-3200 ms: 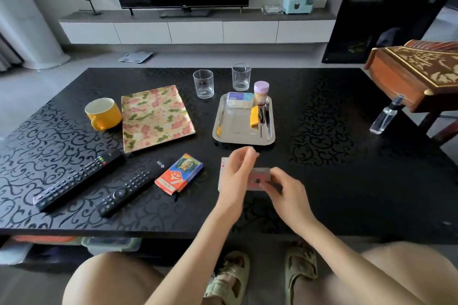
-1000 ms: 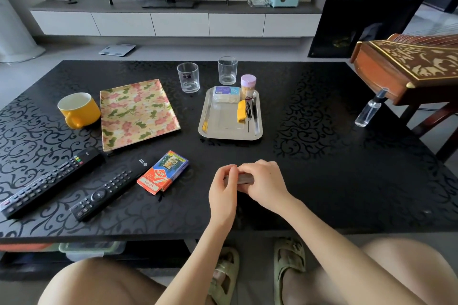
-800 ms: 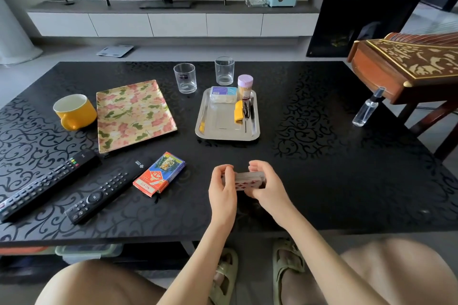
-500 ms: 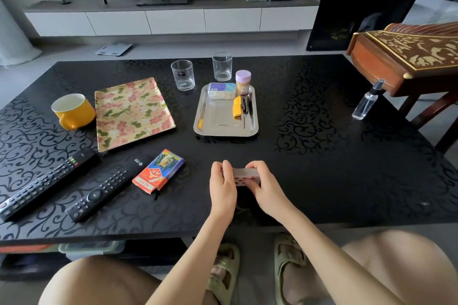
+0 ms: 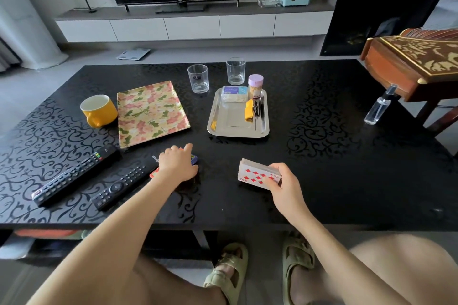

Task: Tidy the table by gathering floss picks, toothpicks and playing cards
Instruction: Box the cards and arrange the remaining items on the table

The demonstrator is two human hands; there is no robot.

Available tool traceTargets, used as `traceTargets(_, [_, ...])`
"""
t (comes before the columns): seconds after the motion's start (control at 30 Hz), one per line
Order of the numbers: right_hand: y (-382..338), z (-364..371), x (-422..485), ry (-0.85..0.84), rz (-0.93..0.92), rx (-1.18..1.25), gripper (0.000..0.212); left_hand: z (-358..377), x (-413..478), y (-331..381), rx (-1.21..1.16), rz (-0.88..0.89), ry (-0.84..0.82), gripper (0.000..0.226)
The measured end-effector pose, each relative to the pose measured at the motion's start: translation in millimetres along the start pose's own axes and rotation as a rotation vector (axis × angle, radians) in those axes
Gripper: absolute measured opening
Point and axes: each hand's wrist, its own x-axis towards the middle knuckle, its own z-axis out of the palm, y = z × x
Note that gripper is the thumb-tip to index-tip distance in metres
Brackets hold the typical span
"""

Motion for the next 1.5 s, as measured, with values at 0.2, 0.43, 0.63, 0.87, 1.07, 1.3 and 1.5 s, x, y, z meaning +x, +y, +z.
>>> traceTargets(0.2, [-20.3,-20.7,-6.9,-0.002,0.295,0.312,0.020,-25.0,-4.9,8.8,-0.969,0.002,-0.041,0.050])
traceTargets(0.43, [-67.2,-49.9,-25.8,-0.353,0.674,0.998,0.014,-4.2,-57.5,29.1,-2.695,0.067,-0.633,0.059])
traceTargets(0.63, [-78.1,-39.8,-39.1,-0.491,0.774,0.925,0.021,10.3,-70.2,56.3,-2.781,0.055,-0.719,0.074])
traceTargets(0.87, [-70.5,-40.5,-46.9,-0.472,0.802,0.804,0.025,13.0,-68.4,66.6,-2.673,0.067,-0.661,0.071])
traceTargets(1.07, [-71.4,-47.2,-42.4,-0.442,0.840,0.728,0.026,12.9,-71.8,68.4,-2.720,0.144,-0.621,0.076])
traceTargets(1.3, [-71.9,-56.3,-35.9,-0.375,0.839,0.703,0.026,5.7,-70.6,61.4,-2.735,0.327,-0.551,0.053])
traceTargets(1.5, [-76.9,-47.5,-36.5,-0.369,0.830,0.713,0.028,-1.7,-78.8,67.0,-2.660,0.270,-0.566,0.038])
